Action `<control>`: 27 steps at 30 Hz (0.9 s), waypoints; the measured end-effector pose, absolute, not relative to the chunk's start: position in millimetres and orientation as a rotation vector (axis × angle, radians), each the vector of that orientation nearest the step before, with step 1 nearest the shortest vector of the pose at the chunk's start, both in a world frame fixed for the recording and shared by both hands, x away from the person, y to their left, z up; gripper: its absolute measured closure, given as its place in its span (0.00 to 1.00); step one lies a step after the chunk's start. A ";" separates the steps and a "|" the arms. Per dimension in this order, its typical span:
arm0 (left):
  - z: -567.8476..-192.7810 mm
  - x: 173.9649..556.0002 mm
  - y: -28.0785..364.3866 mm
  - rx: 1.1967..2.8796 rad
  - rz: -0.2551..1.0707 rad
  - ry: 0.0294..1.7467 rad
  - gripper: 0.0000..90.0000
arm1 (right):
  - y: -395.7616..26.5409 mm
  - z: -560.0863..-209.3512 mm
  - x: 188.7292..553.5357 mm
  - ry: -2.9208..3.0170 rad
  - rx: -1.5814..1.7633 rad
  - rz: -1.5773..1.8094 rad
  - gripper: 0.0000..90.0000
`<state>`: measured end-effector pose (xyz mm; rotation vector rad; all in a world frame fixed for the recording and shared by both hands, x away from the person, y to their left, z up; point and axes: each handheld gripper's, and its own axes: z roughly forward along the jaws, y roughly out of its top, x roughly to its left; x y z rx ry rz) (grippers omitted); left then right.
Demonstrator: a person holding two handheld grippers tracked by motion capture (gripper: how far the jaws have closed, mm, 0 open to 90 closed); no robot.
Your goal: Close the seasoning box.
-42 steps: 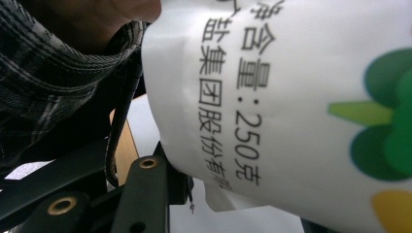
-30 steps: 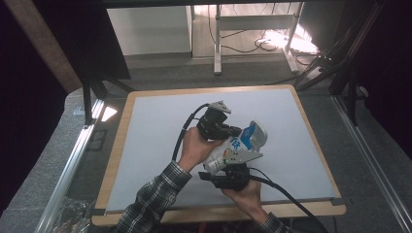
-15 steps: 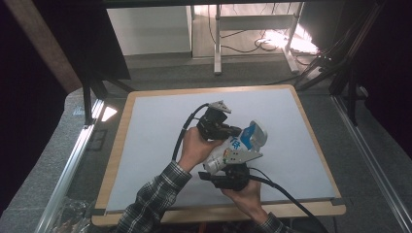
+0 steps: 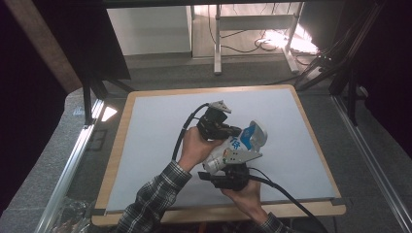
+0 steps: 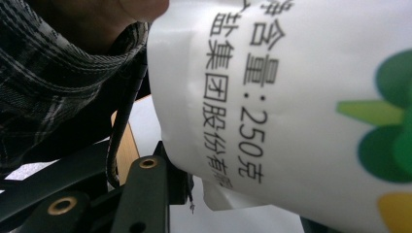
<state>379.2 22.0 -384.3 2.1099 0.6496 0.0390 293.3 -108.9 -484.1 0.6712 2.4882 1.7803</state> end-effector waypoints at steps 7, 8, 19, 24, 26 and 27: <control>-384.2 379.5 21.9 2.110 0.040 0.648 0.99 | -108.2 -483.0 293.5 2.489 0.668 1.779 0.66; -384.3 379.6 21.9 2.108 0.039 0.648 0.98 | -108.0 -483.1 293.6 2.486 0.667 1.780 0.66; -384.0 380.1 22.0 2.109 0.037 0.649 0.99 | -107.2 -482.2 293.8 2.481 0.661 1.783 0.66; -384.1 380.4 22.3 2.107 0.037 0.652 0.98 | -106.8 -481.9 293.9 2.482 0.660 1.783 0.66; -384.1 380.6 22.2 2.107 0.037 0.653 0.99 | -106.7 -481.9 294.0 2.480 0.660 1.786 0.66; -384.1 380.6 22.2 2.107 0.037 0.654 0.99 | -106.8 -481.7 294.1 2.481 0.660 1.785 0.66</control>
